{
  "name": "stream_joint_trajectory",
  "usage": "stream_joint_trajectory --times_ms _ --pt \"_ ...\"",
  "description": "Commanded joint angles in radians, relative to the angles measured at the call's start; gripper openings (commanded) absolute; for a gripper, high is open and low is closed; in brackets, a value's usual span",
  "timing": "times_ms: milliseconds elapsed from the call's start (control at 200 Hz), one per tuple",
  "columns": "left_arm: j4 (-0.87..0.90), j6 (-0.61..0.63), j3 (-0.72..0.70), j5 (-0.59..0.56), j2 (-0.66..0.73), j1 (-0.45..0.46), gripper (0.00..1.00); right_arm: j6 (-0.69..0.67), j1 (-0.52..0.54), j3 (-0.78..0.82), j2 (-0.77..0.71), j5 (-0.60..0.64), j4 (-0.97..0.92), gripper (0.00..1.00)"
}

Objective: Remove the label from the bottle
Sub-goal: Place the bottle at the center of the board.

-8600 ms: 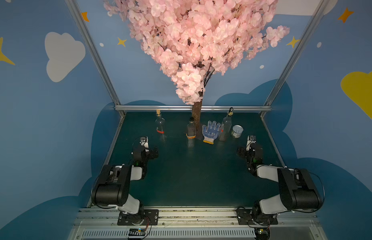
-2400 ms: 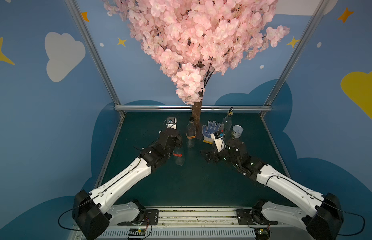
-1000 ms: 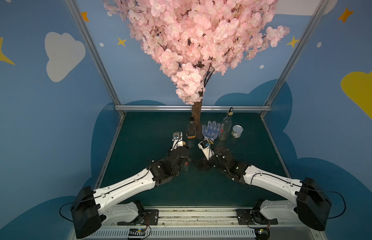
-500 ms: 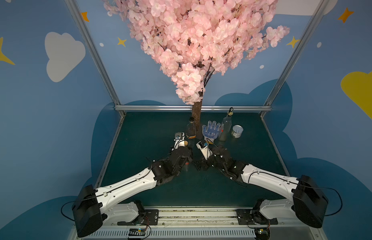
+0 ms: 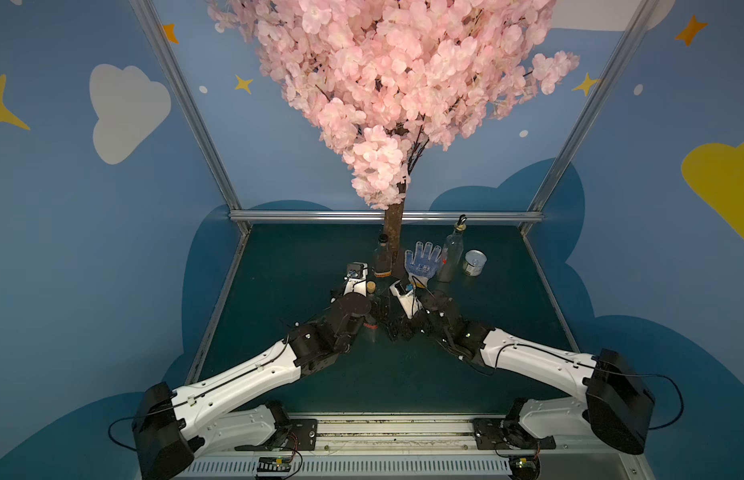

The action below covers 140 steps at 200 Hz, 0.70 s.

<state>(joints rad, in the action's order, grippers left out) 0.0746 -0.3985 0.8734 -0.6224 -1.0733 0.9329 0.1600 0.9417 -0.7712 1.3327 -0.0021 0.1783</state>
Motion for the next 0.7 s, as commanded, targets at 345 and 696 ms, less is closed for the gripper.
stream_joint_trajectory --times_ms 345,696 --pt "0.090 0.034 -0.016 0.294 0.245 -0.198 1.00 0.055 0.117 -0.115 0.065 0.270 -0.010 0.97" --pt "0.080 0.003 -0.060 0.387 0.265 -0.260 1.00 -0.114 0.052 -0.137 0.107 0.145 -0.006 0.97"
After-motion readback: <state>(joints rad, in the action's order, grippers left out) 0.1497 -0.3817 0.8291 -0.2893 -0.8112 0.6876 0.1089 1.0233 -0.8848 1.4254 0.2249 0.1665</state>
